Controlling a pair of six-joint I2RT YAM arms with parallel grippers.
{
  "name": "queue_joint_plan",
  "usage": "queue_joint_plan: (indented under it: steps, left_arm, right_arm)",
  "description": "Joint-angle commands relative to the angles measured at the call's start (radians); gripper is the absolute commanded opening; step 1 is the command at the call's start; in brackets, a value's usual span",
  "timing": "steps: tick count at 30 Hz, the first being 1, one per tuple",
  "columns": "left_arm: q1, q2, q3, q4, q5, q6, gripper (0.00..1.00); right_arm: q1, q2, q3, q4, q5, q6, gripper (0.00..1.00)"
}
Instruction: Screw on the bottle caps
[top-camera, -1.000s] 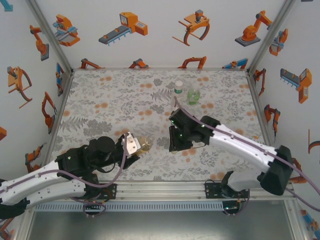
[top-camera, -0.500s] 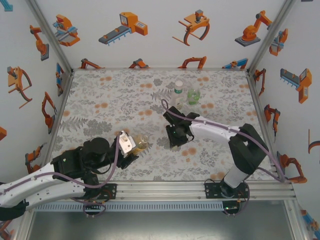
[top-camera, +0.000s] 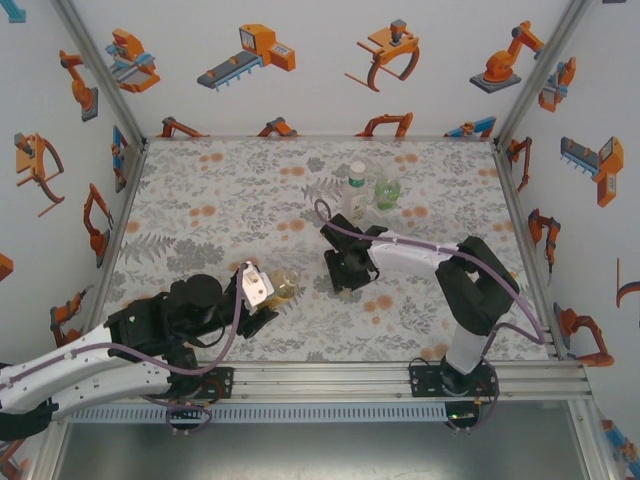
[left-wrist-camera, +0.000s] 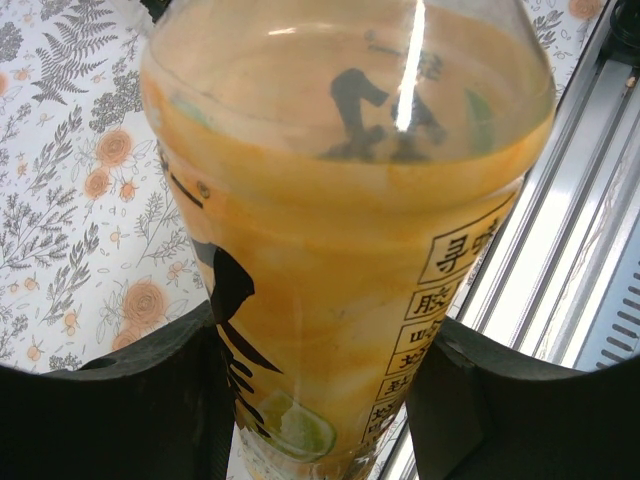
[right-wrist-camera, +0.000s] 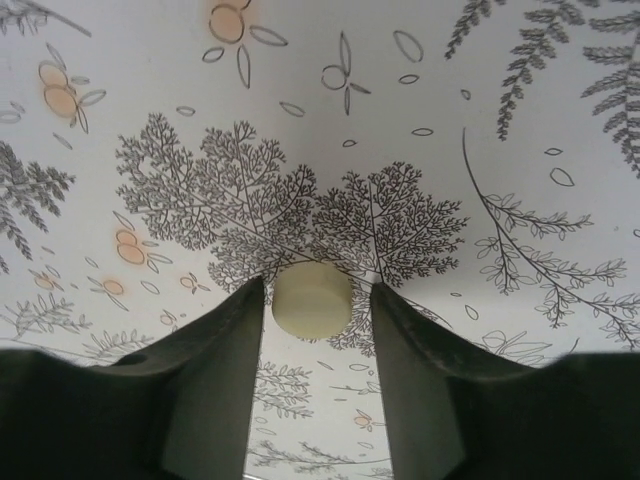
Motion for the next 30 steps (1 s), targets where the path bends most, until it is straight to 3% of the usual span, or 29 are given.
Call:
queue_joint_plan:
  steps: [1, 30]
  left_arm:
    - [0.007, 0.0, 0.003, 0.019, -0.004, -0.012, 0.0]
    - [0.009, 0.001, -0.009, 0.029, -0.003, -0.013, 0.0]
  right_arm:
    - [0.009, -0.03, -0.02, 0.02, 0.061, 0.031, 0.53]
    - [0.104, -0.074, -0.04, 0.009, 0.16, 0.152, 0.44]
